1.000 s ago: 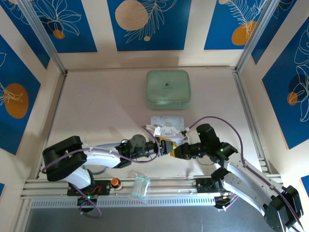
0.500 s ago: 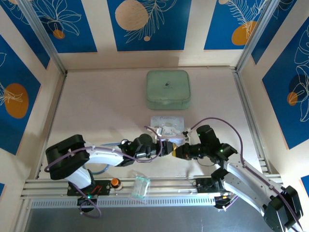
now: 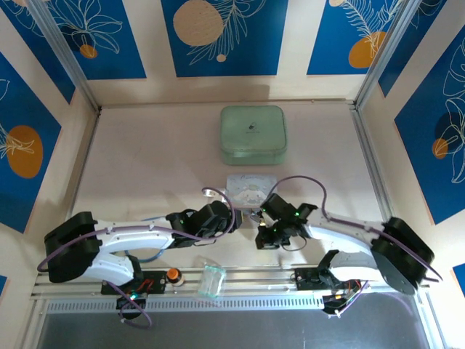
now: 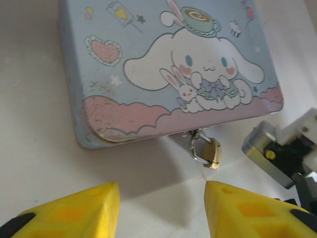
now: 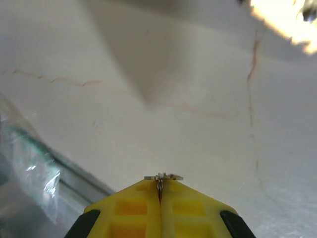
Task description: Unlock the padlock with the key
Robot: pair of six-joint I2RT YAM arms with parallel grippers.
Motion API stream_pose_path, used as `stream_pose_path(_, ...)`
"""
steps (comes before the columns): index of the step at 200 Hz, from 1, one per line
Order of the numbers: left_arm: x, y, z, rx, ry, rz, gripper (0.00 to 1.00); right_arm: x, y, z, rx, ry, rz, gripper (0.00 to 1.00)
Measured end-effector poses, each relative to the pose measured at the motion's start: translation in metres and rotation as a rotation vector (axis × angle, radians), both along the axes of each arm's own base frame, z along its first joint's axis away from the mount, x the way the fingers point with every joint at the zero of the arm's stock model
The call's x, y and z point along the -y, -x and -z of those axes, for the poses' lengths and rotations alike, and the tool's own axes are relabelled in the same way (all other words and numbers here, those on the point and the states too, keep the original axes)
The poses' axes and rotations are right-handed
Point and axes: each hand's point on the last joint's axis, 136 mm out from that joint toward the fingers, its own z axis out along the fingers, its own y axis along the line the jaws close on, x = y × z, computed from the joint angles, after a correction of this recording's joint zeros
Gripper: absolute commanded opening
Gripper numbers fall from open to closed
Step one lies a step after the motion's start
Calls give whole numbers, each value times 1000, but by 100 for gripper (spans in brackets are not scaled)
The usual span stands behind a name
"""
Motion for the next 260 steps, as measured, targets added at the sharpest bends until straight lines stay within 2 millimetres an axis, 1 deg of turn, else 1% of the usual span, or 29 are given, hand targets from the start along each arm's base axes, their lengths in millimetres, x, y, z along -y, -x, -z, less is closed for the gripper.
stream_pose_path(7, -1, 1, 2, -3, -8, 0, 48, -1, -2, 2, -1, 31, -3, 0)
stream_pose_path(30, -4, 0, 3, -7, -16, -10, 49, -3, -4, 7, -8, 106, -18, 7)
stream_pose_path(55, -7, 0, 6, -11, -22, -24, 49, 2, -4, 10, -23, 151, -12, 19)
stream_pose_path(69, -11, 1, 9, -15, -29, -29, 50, 5, -4, 9, -27, 169, -9, 26)
stream_pose_path(96, -17, 2, 10, -15, -39, -38, 51, 7, -7, 0, -12, 190, -3, 28)
stream_pose_path(116, -18, 2, 8, -9, -39, -39, 50, 8, -12, -12, 24, 182, 6, 30)
stream_pose_path(129, -19, 2, 10, -9, -49, -36, 50, 8, -15, -20, 56, 168, 13, 39)
stream_pose_path(137, -20, 3, 11, -10, -55, -34, 50, 7, -17, -24, 73, 155, 22, 47)
stream_pose_path(154, -20, 4, 12, -11, -66, -28, 50, 5, -20, -31, 118, 136, 6, 54)
stream_pose_path(165, -20, 4, 12, -8, -70, -22, 50, 4, -20, -31, 147, 145, -15, 54)
stream_pose_path(187, -20, 4, 12, -5, -72, -21, 50, 4, -18, -29, 195, 224, -84, 50)
stream_pose_path(217, -24, 3, 12, -1, -68, -44, 50, -4, -24, -27, 257, 305, -152, 46)
stream_pose_path(231, -28, 2, 10, 5, -64, -58, 50, -6, -26, -23, 269, 334, -179, 44)
stream_pose_path(260, -33, 1, 4, 20, -57, -75, 50, -10, -26, -11, 273, 394, -233, 43)
